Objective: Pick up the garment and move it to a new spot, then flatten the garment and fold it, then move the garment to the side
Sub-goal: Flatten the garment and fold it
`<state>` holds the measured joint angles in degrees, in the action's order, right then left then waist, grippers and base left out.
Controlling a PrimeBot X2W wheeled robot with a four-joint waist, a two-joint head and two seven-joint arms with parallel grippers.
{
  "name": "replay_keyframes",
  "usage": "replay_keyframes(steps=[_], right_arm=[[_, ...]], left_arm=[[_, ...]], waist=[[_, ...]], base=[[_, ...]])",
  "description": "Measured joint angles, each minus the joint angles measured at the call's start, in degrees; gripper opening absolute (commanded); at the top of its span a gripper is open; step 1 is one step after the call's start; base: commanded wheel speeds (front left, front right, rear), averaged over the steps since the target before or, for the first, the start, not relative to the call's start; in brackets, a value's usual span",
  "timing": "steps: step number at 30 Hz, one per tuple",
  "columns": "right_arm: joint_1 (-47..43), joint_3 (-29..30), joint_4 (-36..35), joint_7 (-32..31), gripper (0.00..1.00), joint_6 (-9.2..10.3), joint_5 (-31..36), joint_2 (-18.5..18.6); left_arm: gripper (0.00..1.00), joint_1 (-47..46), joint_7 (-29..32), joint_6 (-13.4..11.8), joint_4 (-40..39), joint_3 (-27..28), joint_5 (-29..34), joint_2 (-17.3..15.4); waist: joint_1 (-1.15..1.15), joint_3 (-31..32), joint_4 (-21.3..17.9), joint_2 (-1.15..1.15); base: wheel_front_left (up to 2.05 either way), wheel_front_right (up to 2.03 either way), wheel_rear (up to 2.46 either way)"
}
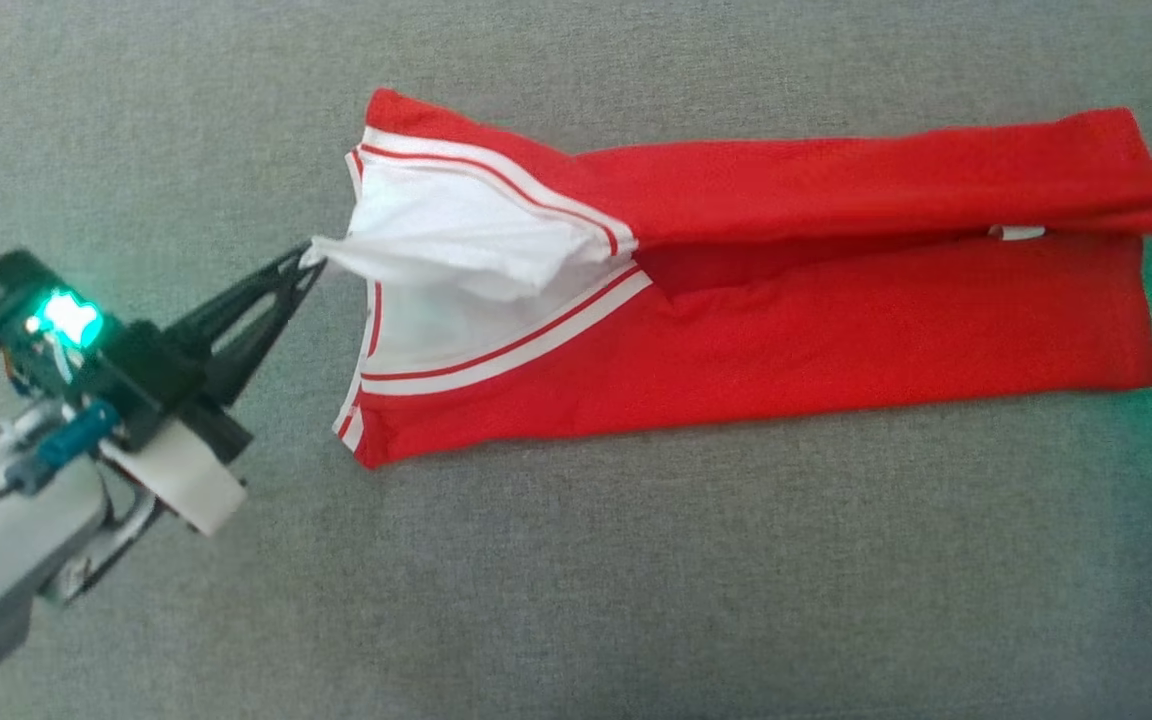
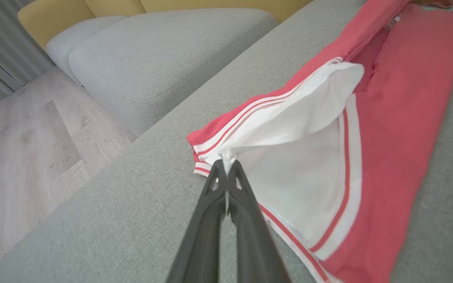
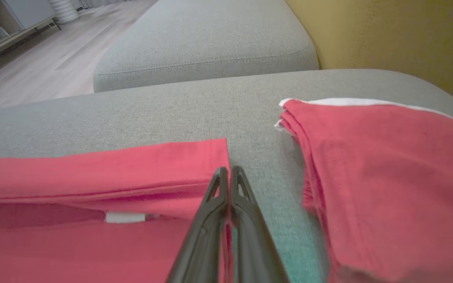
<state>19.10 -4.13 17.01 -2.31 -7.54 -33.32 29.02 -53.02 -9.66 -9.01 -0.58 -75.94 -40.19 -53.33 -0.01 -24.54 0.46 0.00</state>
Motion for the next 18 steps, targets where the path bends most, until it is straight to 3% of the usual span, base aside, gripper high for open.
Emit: replay_keyframes(steps=[17,18], right_arm=[[-6.2,4.4,-2.3,-1.0,0.0,0.0,3.8,-3.8],[-6.2,4.8,-2.2,-1.0,0.16,0.0,4.1,-4.2]], left_arm=[[0.0,6.9,-1.6,-3.1,-2.8,0.0,-2.8,0.8],[0.18,7.3,-1.9,-3.1,-2.4,0.1,-2.9,1.3]], waist=[[0.01,0.3,0.8,0.0],[0.01,0.4,0.8,0.0]], base=[[0.0,0.0,0.0],[0.0,0.0,0.0]])
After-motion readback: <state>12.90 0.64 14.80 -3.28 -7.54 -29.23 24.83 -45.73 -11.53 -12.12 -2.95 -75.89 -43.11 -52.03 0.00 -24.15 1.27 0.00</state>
